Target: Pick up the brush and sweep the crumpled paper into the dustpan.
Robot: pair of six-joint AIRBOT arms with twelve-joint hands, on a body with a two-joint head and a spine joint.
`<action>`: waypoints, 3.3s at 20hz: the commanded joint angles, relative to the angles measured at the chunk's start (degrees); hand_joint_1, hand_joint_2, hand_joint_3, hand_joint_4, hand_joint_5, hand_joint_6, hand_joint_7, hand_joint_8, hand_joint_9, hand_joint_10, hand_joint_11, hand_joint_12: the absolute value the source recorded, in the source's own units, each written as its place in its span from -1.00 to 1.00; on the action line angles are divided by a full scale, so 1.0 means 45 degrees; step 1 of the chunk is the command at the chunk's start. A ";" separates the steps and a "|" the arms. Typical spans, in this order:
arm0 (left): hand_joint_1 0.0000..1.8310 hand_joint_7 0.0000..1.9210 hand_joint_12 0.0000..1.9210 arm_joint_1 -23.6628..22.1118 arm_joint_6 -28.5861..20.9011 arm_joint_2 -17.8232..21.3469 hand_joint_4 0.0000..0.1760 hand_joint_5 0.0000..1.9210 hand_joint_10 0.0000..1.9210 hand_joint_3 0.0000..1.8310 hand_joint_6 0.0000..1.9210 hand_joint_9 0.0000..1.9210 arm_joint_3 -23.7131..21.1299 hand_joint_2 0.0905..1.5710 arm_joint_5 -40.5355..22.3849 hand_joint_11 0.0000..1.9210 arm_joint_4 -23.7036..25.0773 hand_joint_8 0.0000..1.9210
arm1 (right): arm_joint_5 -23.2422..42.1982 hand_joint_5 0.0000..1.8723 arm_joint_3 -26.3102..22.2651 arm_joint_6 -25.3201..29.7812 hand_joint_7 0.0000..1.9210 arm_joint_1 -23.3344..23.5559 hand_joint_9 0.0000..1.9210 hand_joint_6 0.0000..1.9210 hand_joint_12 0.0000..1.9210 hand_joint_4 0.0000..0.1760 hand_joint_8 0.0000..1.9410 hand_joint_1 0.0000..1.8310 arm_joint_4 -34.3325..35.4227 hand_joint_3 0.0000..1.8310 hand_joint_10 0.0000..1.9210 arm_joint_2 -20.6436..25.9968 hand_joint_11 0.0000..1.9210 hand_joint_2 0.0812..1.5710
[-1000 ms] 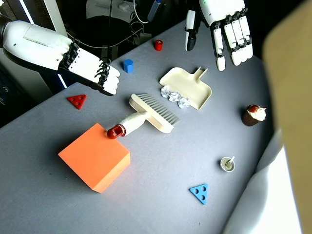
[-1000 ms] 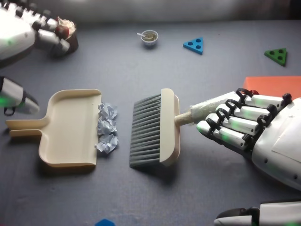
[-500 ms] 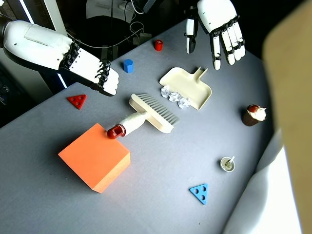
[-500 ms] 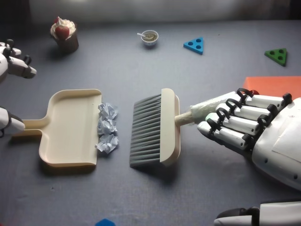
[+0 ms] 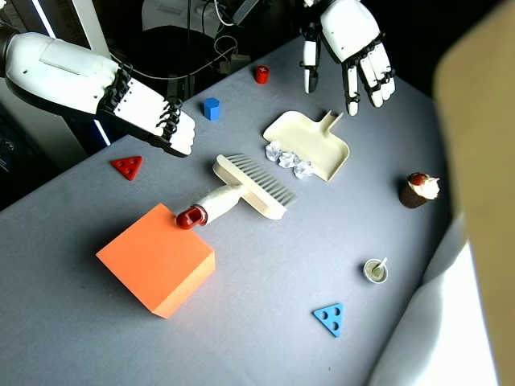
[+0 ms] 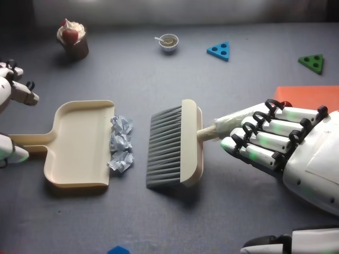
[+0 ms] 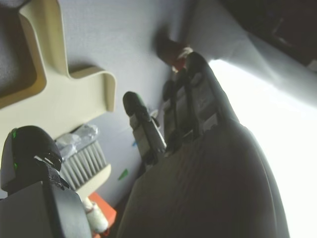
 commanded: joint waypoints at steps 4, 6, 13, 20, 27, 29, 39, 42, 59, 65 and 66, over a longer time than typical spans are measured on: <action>-0.09 -0.75 -0.85 0.0263 -0.0130 -0.0363 0.33 -0.35 -1.00 -1.00 -0.99 -0.79 0.0252 0.13 -0.1565 -0.82 0.0371 -1.00 | -0.1135 -0.79 -0.0070 0.0004 -0.75 0.0088 -0.75 -0.99 -0.97 -1.00 -0.99 -1.00 -0.0484 -1.00 -0.98 0.0108 -0.76 0.20; -0.11 -0.78 -0.85 0.0562 -0.0411 -0.0532 0.38 -0.36 -1.00 -1.00 -1.00 -0.81 0.0373 0.13 -0.1861 -0.84 0.0356 -1.00 | -0.1137 -0.79 -0.0070 0.0004 -0.75 0.0088 -0.75 -0.99 -0.97 -1.00 -0.99 -1.00 -0.0484 -0.99 -0.99 0.0106 -0.77 0.21; -0.11 -0.77 -0.83 0.1311 -0.1218 -0.0791 0.31 -0.37 -1.00 -1.00 -0.99 -0.82 0.0649 0.12 -0.2402 -0.83 0.0630 -0.99 | -0.1137 -0.79 -0.0068 0.0004 -0.75 0.0088 -0.75 -1.00 -0.98 -1.00 -1.00 -1.00 -0.0484 -1.00 -0.99 0.0106 -0.77 0.21; -0.14 -0.72 -0.82 0.1366 -0.1377 -0.1232 0.57 -0.38 -0.99 -1.00 -0.99 -0.79 0.0889 0.13 -0.2751 -0.84 0.0729 -0.99 | -0.1182 -0.78 -0.0075 0.0004 -0.74 0.0088 -0.74 -1.00 -0.98 -1.00 -1.00 -1.00 -0.0484 -1.00 -1.00 0.0068 -0.75 0.21; -0.17 -0.70 -0.80 0.1399 -0.1374 -0.1501 0.37 -0.39 -1.00 -1.00 -1.00 -0.77 0.1330 0.19 -0.2556 -0.87 0.1196 -1.00 | -0.1483 -0.78 -0.0172 0.0004 -0.74 0.0065 -0.74 -1.00 -0.99 -1.00 -1.00 -1.00 -0.0483 -1.00 -1.00 0.0040 -0.75 0.21; -0.16 -0.71 -0.80 0.1417 -0.1374 -0.1606 0.38 -0.38 -1.00 -1.00 -0.99 -0.78 0.1404 0.20 -0.2471 -0.87 0.1266 -1.00 | -0.1671 -0.79 -0.0200 0.0004 -0.75 0.0029 -0.75 -1.00 -0.99 -1.00 -1.00 -1.00 -0.0482 -1.00 -1.00 0.0003 -0.76 0.21; -0.13 -0.69 -0.77 0.2011 -0.1561 -0.2142 0.24 -0.34 -1.00 -1.00 -0.99 -0.76 0.1474 0.19 -0.2910 -0.84 0.1134 -1.00 | -0.3845 -0.77 -0.0436 0.0005 -0.74 -0.0428 -0.74 -1.00 -0.99 -1.00 -1.00 -1.00 0.0183 -1.00 -0.99 -0.0412 -0.76 0.22; -0.07 -0.66 -0.76 0.2021 -0.1560 -0.2190 -0.09 -0.25 -1.00 -1.00 -0.99 -0.74 0.1502 0.22 -0.2962 -0.85 0.1219 -1.00 | -0.4616 -0.81 -0.0428 0.0005 -0.78 -0.0705 -0.78 -1.00 -1.00 -1.00 -1.00 -1.00 0.0188 -1.00 -1.00 -0.0694 -0.79 0.21; 0.21 -0.55 -0.69 0.1627 -0.1316 -0.2316 -1.00 0.04 -1.00 -1.00 -0.01 -0.61 0.1796 0.38 -0.2826 -0.74 0.1184 -1.00 | -1.0165 -0.76 0.0843 -0.3927 -0.72 -0.1990 -0.72 -0.99 -0.99 -1.00 -0.99 -1.00 -0.1602 -0.99 -0.98 -0.4426 -0.75 0.26; 0.10 -0.56 -0.70 0.1273 -0.1315 -0.2685 0.17 -0.06 -1.00 -1.00 0.14 -0.63 0.2387 0.44 -0.2678 -0.75 0.1193 -1.00 | -1.0879 -0.81 0.2456 -0.4729 -0.75 -0.2712 -0.74 -1.00 -1.00 -1.00 -1.00 -0.10 -0.1834 -1.00 -1.00 -0.5773 -0.75 0.10; 0.13 -0.56 -0.69 0.1153 -0.1311 -0.2729 -0.08 -0.03 -1.00 -1.00 0.10 -0.63 0.2504 0.42 -0.2488 -0.74 0.1287 -1.00 | -1.0958 -0.82 0.2685 -0.4767 -0.76 -0.2721 -0.74 -1.00 -1.00 -1.00 -1.00 -0.04 -0.1834 -1.00 -1.00 -0.5941 -0.75 0.09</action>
